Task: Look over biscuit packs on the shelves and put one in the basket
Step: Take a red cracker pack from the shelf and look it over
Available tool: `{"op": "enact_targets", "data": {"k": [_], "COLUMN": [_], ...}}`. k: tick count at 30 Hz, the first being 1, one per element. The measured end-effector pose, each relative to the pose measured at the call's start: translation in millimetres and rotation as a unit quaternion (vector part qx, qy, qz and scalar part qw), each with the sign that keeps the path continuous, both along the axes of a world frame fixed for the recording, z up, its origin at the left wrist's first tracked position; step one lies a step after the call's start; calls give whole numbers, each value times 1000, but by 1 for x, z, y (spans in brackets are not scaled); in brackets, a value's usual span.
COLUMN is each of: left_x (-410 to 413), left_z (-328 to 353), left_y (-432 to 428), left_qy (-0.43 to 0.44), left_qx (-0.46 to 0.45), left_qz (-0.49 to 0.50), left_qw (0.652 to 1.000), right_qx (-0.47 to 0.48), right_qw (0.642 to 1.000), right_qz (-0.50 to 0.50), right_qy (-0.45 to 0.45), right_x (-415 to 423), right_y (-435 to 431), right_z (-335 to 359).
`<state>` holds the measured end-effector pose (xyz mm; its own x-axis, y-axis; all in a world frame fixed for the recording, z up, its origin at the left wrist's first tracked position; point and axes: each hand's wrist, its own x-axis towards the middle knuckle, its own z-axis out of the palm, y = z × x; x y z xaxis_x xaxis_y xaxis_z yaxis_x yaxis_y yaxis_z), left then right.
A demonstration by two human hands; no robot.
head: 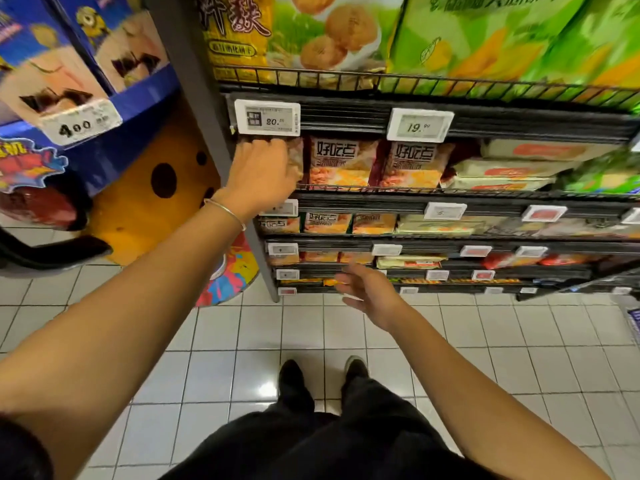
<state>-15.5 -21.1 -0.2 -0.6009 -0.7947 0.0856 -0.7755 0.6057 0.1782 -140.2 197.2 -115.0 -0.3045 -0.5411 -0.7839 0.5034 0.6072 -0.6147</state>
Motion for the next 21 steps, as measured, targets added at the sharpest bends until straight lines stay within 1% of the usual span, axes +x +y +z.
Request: {"op": "enact_targets", "data": {"k": [2, 4, 8, 13, 17, 19, 21], "left_x": [-8, -16, -24, -22, -21, -18, -15], "left_z": [3, 0, -5, -4, 2, 6, 8], "left_y": [-3, -2, 1, -2, -2, -4, -4], "left_qy": [-74, -130, -200, -207, -230, -209, -168], "left_qx": [-6, -55, -81, -141, -152, -147, -144], "left_qz": [8, 18, 65, 60, 46, 31, 13], "left_qw": [997, 990, 974, 966, 960, 966, 975], "right_qx": [-18, -23, -13, -16, -47, -65, -89], "right_qw": [1000, 1000, 1000, 999, 993, 986, 978], "right_qz": [-10, -7, 3, 12, -4, -16, -33], "right_qy": [-15, -16, -25, -49, -108, -151, -184], "right_x": [-1, -1, -1, -6, -11, -14, -17], "right_y": [-10, -20, -24, -24, -26, -29, -38], "right_z": [5, 9, 4, -2, -5, -6, -5]}}
